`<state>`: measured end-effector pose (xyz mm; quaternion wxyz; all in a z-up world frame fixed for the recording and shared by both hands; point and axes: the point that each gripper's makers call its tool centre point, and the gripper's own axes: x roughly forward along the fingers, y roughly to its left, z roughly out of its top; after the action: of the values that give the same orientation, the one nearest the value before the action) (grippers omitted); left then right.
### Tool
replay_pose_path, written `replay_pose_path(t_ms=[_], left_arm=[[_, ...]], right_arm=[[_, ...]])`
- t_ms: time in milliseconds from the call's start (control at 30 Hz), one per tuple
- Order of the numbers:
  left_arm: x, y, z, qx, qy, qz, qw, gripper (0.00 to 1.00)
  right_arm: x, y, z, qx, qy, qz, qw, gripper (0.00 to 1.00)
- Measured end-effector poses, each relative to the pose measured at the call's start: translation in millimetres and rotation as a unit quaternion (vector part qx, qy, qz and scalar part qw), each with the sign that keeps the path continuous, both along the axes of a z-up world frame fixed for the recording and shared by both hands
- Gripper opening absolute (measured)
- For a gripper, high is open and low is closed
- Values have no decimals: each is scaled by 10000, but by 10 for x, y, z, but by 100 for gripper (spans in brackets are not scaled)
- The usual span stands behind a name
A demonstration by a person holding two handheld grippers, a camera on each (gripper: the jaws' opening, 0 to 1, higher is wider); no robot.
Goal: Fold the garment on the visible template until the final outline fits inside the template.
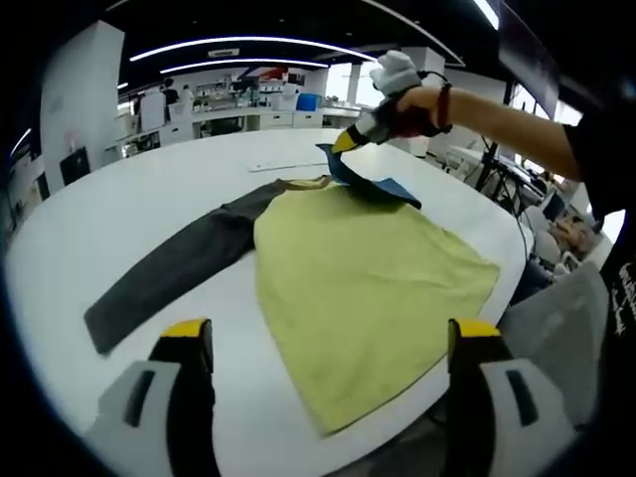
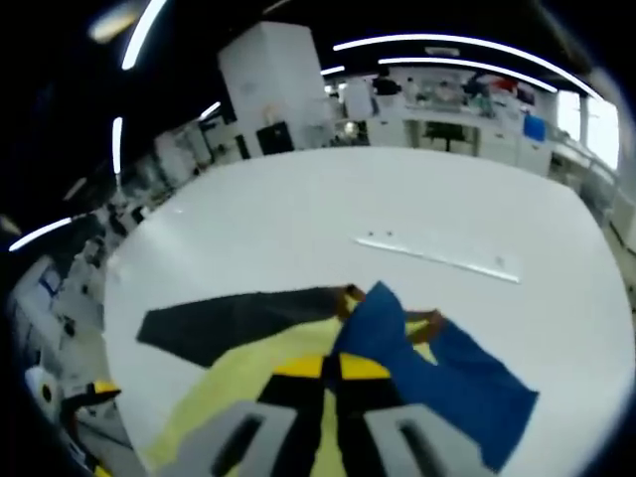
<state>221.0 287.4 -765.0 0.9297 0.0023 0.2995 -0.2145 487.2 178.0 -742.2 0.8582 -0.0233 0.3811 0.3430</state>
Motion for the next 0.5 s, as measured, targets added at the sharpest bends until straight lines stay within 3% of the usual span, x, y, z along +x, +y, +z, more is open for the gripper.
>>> replay_pose_path(t_ms=[500], left_arm=[[2,11,5,-122,-42,82,9999,95]], right_arm=[[-125,426,-4,130,63,407,9991,0]])
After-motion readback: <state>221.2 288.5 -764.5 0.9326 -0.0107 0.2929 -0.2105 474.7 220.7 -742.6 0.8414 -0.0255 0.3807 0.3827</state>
